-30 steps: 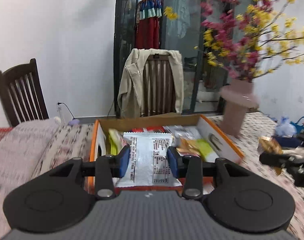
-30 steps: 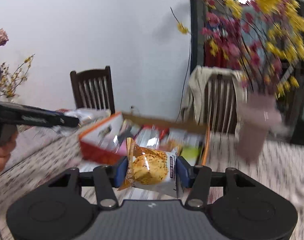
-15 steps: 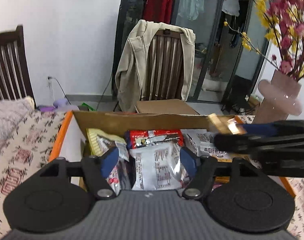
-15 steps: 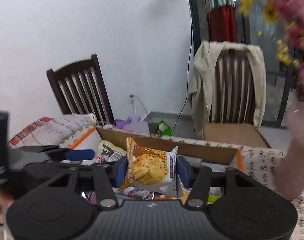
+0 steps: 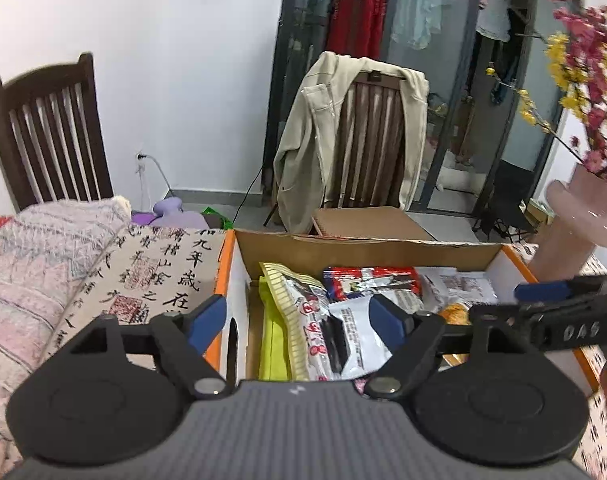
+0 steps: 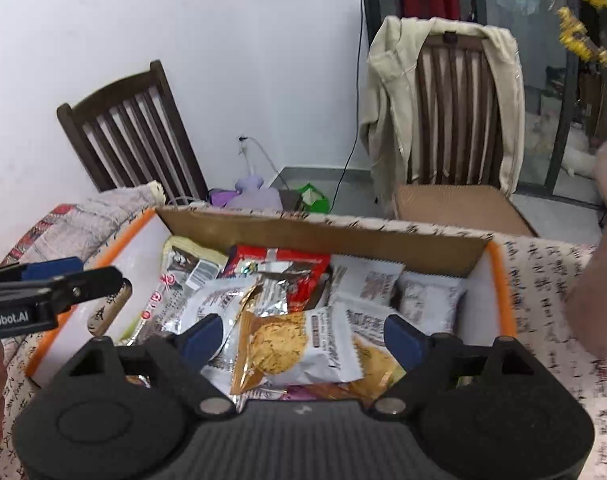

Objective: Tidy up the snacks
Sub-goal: 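Carry both snacks into the red box and open both tools, then move both tools back over the last two white sachets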

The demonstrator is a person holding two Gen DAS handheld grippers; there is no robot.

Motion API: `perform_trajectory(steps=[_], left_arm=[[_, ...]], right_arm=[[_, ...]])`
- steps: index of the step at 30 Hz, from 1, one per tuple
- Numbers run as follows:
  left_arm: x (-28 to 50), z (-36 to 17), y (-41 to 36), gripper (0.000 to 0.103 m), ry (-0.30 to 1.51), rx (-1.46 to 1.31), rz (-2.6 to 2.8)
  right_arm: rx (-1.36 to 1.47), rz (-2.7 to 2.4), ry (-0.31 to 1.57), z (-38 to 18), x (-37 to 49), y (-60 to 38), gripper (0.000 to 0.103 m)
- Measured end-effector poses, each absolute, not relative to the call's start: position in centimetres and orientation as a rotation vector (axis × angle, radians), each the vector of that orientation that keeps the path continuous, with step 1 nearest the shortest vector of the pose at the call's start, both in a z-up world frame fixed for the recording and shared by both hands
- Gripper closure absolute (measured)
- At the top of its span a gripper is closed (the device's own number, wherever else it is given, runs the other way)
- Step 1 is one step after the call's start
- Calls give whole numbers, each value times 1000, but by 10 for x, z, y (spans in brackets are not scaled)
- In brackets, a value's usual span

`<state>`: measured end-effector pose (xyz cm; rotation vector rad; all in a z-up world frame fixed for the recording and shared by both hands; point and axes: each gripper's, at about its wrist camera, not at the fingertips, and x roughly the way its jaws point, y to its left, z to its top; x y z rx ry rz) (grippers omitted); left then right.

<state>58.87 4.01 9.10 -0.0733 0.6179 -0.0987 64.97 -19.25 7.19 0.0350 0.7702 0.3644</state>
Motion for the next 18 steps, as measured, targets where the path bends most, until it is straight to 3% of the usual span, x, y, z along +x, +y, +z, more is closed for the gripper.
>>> perform_trajectory(steps=[4, 9, 18], left_arm=[[566, 110, 46, 15, 601, -49, -79], [526, 134, 69, 10, 565, -39, -35], [459, 160, 66, 7, 538, -39, -5]], right_arm=[[23, 317, 734, 94, 627, -216, 16], [56, 196, 672, 112, 588, -264, 2], [166, 130, 642, 123, 528, -314, 2]])
